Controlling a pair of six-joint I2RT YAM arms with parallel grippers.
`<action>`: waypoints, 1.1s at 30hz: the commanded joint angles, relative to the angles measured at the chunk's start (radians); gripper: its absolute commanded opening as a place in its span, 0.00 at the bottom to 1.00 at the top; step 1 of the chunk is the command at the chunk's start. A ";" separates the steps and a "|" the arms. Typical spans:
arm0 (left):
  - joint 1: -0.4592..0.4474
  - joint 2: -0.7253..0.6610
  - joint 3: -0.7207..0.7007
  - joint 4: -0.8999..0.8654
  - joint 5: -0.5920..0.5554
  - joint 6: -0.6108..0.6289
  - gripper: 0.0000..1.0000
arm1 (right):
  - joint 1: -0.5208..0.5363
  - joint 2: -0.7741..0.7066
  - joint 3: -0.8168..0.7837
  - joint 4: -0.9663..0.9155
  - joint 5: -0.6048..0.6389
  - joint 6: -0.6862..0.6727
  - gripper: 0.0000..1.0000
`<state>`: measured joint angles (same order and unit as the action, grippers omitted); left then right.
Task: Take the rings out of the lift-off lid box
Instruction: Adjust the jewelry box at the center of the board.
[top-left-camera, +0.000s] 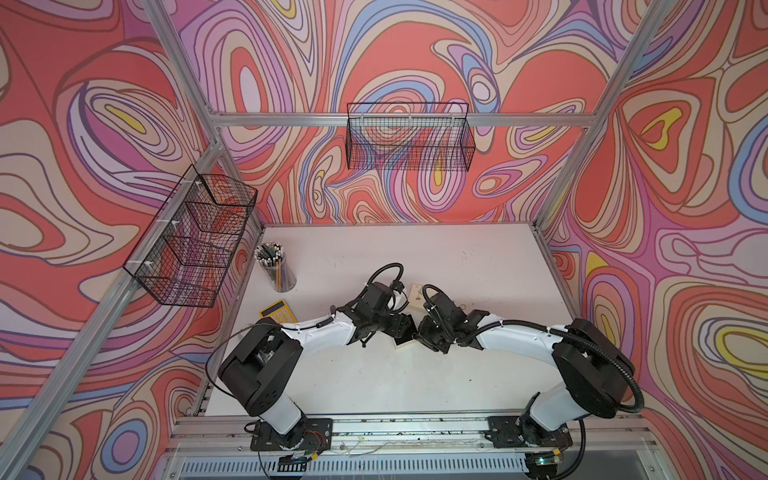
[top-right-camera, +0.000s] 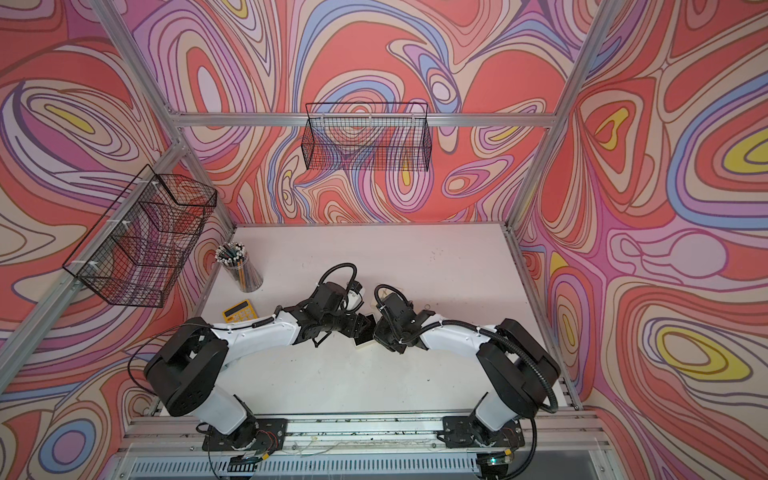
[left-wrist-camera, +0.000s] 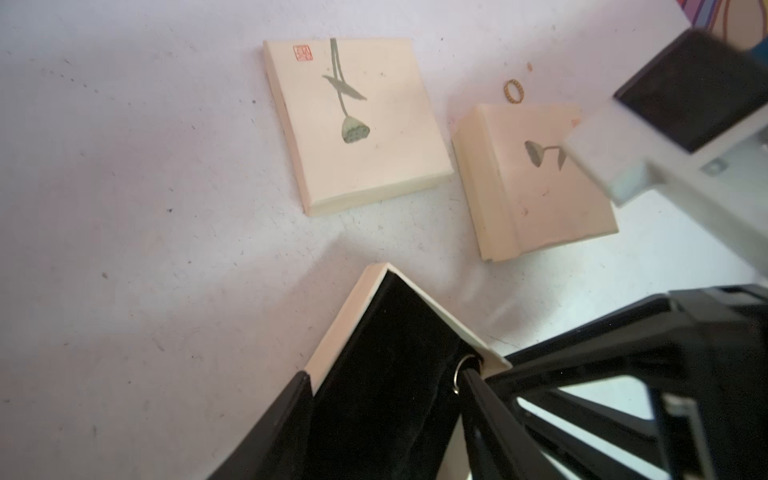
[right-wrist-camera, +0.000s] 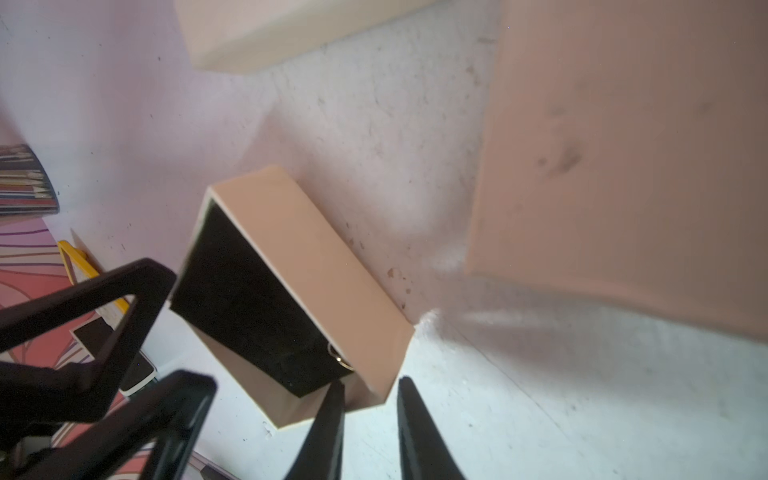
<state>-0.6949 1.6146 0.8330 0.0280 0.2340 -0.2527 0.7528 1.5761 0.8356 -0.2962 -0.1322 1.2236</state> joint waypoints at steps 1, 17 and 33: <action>-0.002 0.027 -0.009 -0.055 -0.044 0.077 0.59 | 0.004 0.041 0.074 -0.131 0.085 -0.032 0.20; -0.004 -0.081 -0.179 -0.030 -0.026 -0.068 0.54 | -0.035 0.259 0.389 -0.316 0.250 -0.335 0.17; -0.029 -0.309 -0.231 -0.082 -0.088 -0.283 0.59 | -0.069 0.240 0.506 -0.319 0.281 -0.580 0.24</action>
<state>-0.7204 1.3403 0.5858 0.0139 0.1890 -0.4862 0.6811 1.8698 1.3388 -0.6006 0.1318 0.6792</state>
